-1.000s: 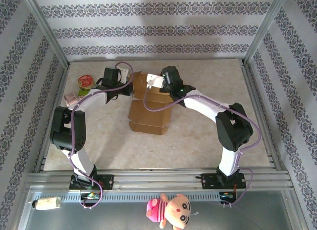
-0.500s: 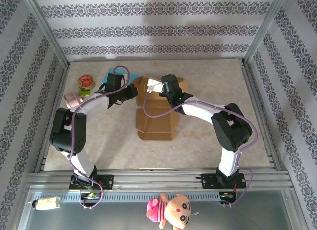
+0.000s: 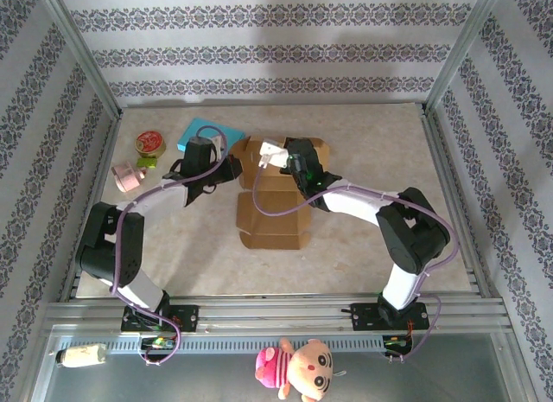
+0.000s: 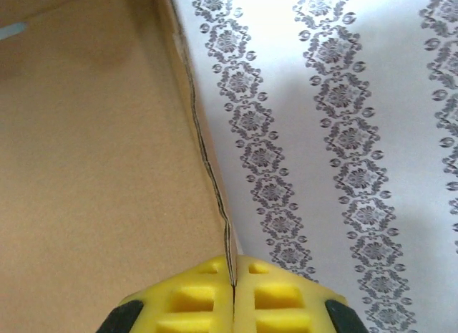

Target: Fold the paper box

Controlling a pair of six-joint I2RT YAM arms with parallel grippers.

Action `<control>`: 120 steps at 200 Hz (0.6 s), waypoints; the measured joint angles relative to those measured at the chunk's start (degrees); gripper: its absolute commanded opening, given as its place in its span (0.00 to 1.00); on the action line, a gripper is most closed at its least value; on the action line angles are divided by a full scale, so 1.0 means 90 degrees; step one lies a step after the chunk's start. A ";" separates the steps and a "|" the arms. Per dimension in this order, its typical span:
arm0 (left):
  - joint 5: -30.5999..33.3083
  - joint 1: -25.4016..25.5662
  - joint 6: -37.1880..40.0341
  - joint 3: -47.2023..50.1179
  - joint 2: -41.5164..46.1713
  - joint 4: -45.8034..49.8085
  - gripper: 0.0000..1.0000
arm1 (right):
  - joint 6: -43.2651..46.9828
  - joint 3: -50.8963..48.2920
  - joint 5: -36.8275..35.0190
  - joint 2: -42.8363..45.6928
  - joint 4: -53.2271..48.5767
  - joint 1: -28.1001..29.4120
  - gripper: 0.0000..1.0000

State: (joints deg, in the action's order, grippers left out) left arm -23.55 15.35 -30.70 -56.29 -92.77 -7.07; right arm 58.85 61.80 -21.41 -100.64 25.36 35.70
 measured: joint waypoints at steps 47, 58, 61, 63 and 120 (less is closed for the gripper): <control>-0.1382 -0.0216 0.1003 -0.0233 -0.0364 -0.0384 0.00 | -0.0051 0.0301 0.0073 0.0012 -0.0034 -0.0328 0.00; -0.1710 -0.0216 0.0894 -0.0112 -0.0510 -0.0843 0.00 | -0.0073 0.0301 -0.0024 -0.0007 -0.0032 -0.0328 0.00; -0.1778 -0.0216 0.0831 -0.0061 -0.0546 -0.0979 0.00 | -0.0080 0.0301 -0.0058 -0.0022 -0.0027 -0.0325 0.00; -0.1812 -0.0216 0.0782 -0.0019 -0.0566 -0.1076 0.00 | -0.0080 0.0301 -0.0075 -0.0029 -0.0024 -0.0323 0.00; -0.1846 -0.0083 -0.0250 0.0255 -0.0952 -0.2402 0.00 | -0.0522 0.0007 -0.0687 -0.0155 0.0425 -0.0051 0.02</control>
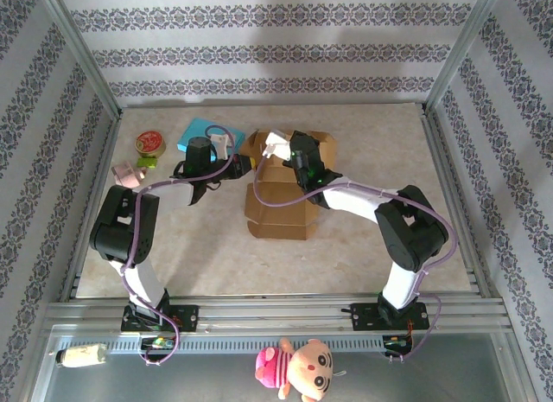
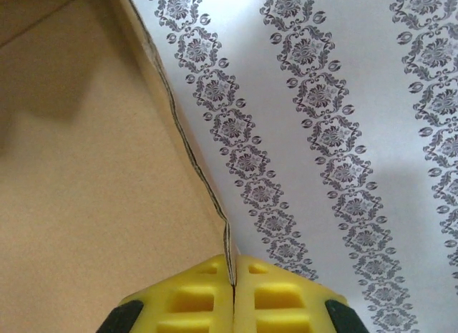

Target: Fold the paper box

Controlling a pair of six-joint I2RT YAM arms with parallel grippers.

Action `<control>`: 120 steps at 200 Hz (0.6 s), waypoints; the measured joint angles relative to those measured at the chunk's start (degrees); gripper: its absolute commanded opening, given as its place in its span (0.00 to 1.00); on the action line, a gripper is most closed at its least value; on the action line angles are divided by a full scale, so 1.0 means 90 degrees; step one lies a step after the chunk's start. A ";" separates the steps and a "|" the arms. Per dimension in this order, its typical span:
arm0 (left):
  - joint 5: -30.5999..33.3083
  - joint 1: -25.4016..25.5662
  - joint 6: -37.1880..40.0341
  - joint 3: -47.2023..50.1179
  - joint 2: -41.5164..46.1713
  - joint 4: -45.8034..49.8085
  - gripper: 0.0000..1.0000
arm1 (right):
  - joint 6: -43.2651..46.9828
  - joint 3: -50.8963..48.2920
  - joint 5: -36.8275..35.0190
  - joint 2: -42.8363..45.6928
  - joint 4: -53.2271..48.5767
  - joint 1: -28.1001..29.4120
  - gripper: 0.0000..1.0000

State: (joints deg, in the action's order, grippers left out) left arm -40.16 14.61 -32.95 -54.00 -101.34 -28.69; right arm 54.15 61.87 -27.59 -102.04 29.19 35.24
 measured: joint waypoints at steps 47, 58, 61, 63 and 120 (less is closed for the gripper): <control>0.0629 0.0216 -0.0449 0.0313 -0.0214 -0.1003 0.00 | -0.0308 -0.0797 -0.0124 0.0015 0.0935 0.0109 0.02; 0.0789 0.0216 -0.0442 0.0544 -0.0250 -0.1146 0.00 | -0.0250 -0.1054 -0.0151 0.0015 0.1202 0.0158 0.02; 0.0833 0.0216 -0.0440 0.0612 -0.0255 -0.1156 0.00 | -0.0233 -0.1110 -0.0151 0.0015 0.1251 0.0172 0.02; 0.0855 0.0216 -0.0437 0.0653 -0.0257 -0.1163 0.00 | -0.0216 -0.1146 -0.0151 0.0015 0.1280 0.0192 0.02; 0.0916 0.0216 -0.0495 0.1015 -0.0328 -0.1804 0.00 | -0.0068 -0.1401 -0.0228 -0.0002 0.1746 0.0355 0.02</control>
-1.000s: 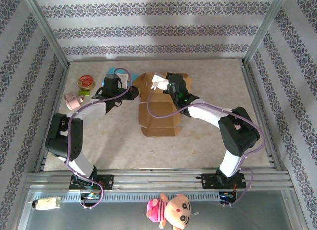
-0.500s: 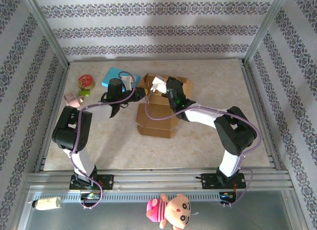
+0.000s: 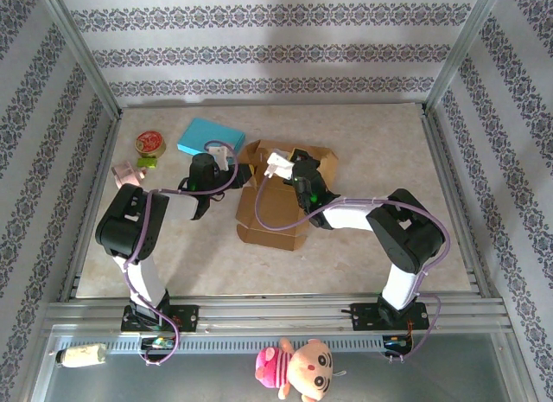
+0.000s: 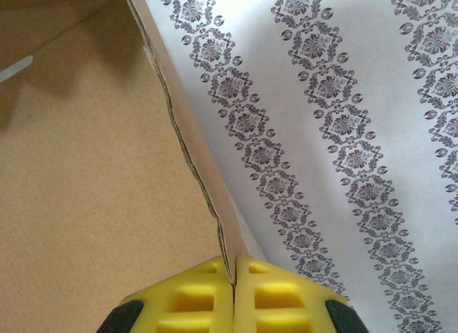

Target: Fold the paper box

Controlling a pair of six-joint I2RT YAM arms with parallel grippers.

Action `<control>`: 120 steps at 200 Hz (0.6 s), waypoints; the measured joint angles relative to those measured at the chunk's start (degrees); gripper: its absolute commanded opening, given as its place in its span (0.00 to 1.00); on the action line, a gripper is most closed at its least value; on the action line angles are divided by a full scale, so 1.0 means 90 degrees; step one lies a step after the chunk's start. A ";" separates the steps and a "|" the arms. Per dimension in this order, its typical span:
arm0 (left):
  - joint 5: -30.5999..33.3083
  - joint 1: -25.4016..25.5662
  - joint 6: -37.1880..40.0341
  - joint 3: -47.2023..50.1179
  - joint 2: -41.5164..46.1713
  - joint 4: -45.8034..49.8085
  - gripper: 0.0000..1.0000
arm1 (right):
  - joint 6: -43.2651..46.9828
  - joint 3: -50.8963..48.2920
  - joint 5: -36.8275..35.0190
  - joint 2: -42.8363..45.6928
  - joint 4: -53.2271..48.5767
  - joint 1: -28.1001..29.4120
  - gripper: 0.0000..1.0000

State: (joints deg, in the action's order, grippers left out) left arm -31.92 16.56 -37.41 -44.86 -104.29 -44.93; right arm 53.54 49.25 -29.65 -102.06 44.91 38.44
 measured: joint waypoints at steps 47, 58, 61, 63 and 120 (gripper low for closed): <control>-0.0573 0.0012 -0.1049 0.0367 -0.0427 -0.1535 0.00 | 0.0024 0.0010 -0.0124 -0.0102 0.0124 0.0104 0.03; -0.0668 0.0063 -0.1229 0.0369 -0.0510 -0.1712 0.00 | 0.0024 0.0012 -0.0141 -0.0112 0.0136 0.0129 0.02; -0.0675 0.0078 -0.1256 0.0369 -0.0525 -0.1739 0.00 | 0.0022 0.0012 -0.0151 -0.0114 0.0138 0.0134 0.02; -0.0673 0.0095 -0.1263 0.0369 -0.0534 -0.1756 0.00 | 0.0022 0.0012 -0.0155 -0.0117 0.0138 0.0134 0.02; -0.0036 0.0663 -0.0386 0.0374 -0.0347 -0.0784 0.37 | 0.0044 -0.0005 -0.0119 -0.0131 0.0194 0.0136 0.02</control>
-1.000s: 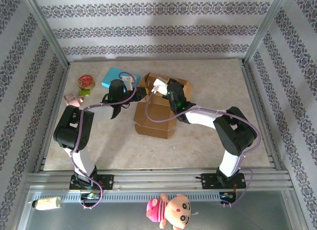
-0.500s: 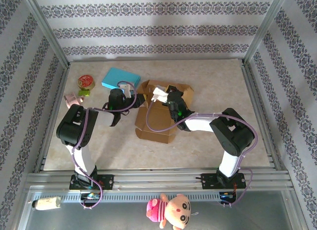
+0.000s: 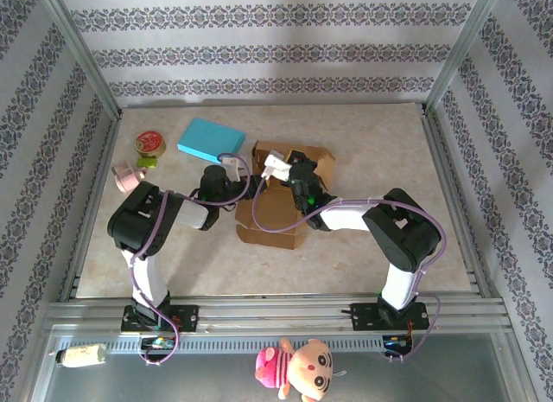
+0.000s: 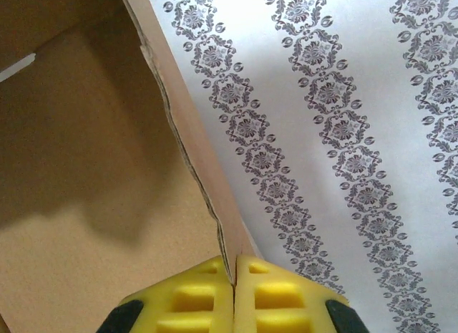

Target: Fold the paper box

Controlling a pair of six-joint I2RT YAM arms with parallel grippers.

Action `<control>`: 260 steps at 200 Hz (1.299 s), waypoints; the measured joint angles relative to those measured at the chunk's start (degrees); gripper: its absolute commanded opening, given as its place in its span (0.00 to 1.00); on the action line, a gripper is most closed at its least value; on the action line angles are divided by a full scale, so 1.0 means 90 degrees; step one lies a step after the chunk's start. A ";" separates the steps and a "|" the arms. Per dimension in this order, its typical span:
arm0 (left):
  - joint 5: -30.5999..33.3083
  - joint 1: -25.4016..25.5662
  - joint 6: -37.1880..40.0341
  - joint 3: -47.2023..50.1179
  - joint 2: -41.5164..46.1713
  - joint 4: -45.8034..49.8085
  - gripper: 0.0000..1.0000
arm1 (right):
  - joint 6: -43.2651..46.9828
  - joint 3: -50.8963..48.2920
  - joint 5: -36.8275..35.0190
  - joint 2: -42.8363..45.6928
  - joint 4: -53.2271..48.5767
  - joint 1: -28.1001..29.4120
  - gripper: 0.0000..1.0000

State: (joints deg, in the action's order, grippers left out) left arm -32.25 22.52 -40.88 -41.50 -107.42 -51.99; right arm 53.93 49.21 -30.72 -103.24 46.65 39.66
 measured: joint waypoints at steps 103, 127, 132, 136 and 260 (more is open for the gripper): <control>-0.0131 -0.0391 0.2438 0.0226 0.1916 0.2205 0.66 | 0.0216 -0.0216 0.0209 0.0080 0.0221 -0.0061 0.03; -0.0233 -0.0520 0.2905 0.0476 0.3143 0.2827 0.66 | 0.0219 -0.0216 0.0296 0.0087 0.0206 -0.0102 0.03; -0.0226 -0.0614 0.3028 0.0459 0.3410 0.3002 0.66 | 0.0216 -0.0216 0.0306 0.0087 0.0206 -0.0104 0.03; -0.0219 -0.0719 0.3133 0.0408 0.3604 0.3184 0.67 | 0.0216 -0.0216 0.0318 0.0087 0.0206 -0.0104 0.03; -0.0593 -0.2183 0.7495 -0.3009 0.0313 0.6909 0.56 | 0.0214 -0.0214 0.0566 0.0177 0.0029 -0.0187 0.03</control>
State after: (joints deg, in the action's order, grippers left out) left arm -37.58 2.87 26.57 -68.58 -104.60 10.20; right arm 55.86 47.29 -25.63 -101.65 46.92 37.98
